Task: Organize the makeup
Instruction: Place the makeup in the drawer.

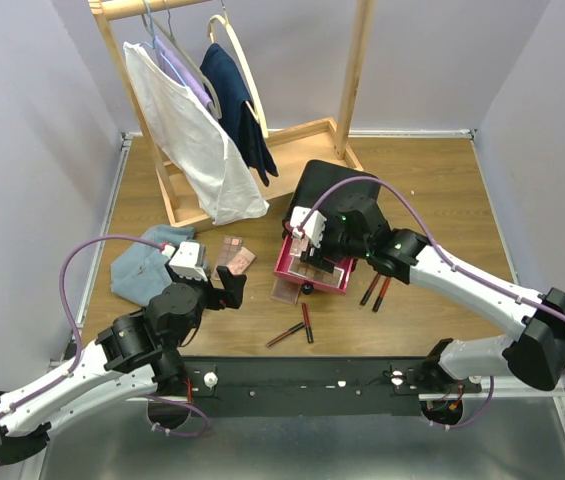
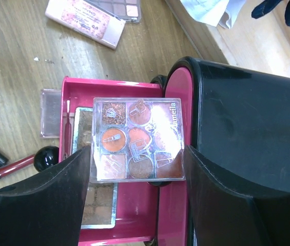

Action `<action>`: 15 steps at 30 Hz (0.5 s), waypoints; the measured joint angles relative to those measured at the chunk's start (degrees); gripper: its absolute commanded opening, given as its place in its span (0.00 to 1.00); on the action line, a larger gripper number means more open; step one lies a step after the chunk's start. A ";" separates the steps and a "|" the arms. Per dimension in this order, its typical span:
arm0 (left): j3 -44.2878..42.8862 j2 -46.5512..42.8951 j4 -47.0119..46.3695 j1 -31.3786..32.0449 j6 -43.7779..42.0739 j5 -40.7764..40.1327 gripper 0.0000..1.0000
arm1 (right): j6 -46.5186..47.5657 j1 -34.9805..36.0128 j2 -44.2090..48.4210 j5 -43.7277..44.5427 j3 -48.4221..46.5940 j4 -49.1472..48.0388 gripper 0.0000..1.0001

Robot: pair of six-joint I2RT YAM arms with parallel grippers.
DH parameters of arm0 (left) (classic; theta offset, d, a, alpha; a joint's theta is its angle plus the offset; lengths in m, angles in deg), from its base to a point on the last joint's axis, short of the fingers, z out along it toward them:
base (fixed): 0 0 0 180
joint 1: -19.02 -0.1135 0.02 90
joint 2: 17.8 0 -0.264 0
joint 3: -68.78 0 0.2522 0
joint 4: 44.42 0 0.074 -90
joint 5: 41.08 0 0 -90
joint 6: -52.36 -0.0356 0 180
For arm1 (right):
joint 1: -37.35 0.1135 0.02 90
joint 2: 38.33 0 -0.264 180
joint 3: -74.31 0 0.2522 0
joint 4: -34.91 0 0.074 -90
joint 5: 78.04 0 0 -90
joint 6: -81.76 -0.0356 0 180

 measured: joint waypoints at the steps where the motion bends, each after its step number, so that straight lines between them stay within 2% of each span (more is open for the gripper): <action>1: 0.07 0.00 0.00 0.00 0.07 0.00 0.99 | 0.46 0.15 0.00 0.31 0.09 -0.13 0.39; 8: 0.20 0.00 -0.02 0.00 0.22 0.00 0.99 | 4.52 1.79 -1.07 2.16 0.07 -0.74 0.44; 14: 0.20 -0.07 0.00 0.00 0.61 0.00 0.99 | 7.02 3.98 -3.08 3.21 0.07 -0.70 0.52; 15: 0.20 -0.17 0.00 0.00 0.63 0.00 0.99 | 7.23 4.09 -3.39 3.30 0.07 -0.66 0.56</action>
